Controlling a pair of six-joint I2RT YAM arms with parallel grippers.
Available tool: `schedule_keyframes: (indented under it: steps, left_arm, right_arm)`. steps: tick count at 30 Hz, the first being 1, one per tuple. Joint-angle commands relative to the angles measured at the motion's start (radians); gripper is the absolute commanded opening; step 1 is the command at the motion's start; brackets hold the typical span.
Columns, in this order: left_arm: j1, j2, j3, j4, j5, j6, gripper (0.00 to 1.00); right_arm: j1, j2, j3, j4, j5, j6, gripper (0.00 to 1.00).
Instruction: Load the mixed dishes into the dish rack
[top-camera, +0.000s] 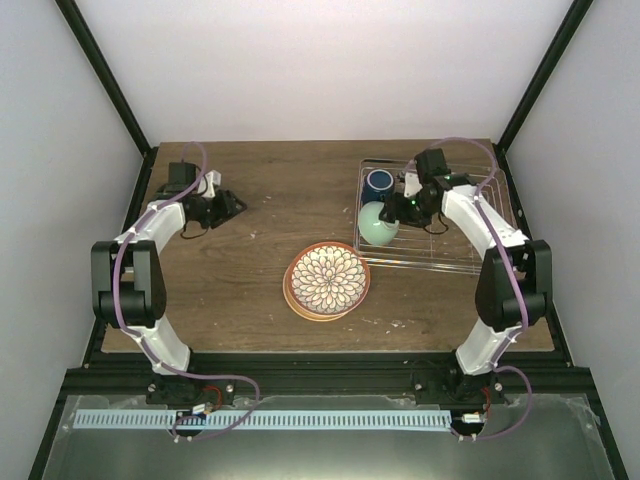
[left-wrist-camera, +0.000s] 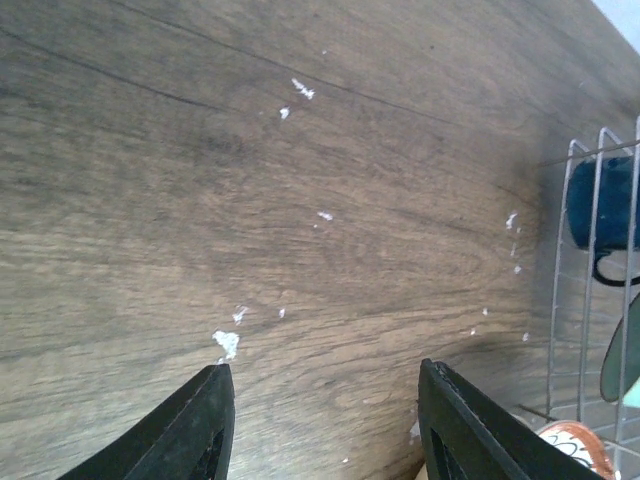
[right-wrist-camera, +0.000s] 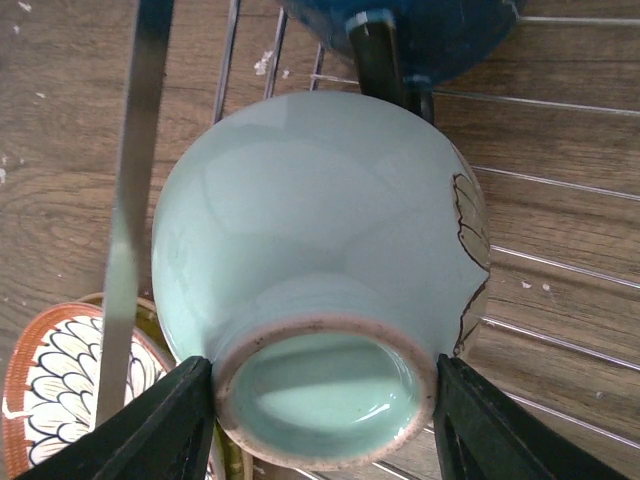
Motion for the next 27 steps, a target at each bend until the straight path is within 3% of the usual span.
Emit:
schedule_keyframes:
  steps: [1,21,27]
  left_arm:
    - [0.004,-0.047,0.032,-0.071,-0.059,0.055,0.53]
    - [0.003,-0.049,0.033,-0.113,-0.112,0.086,0.53]
    - [0.003,-0.053,0.024,-0.107,-0.094,0.083,0.53]
  right_arm:
    - [-0.006,0.03,0.038,0.01,0.012,-0.013,0.47]
    - [0.009,0.129,0.226,-0.126,0.117,-0.069,0.48]
    - [0.044,0.181,0.298,-0.169,0.118,-0.076,0.54]
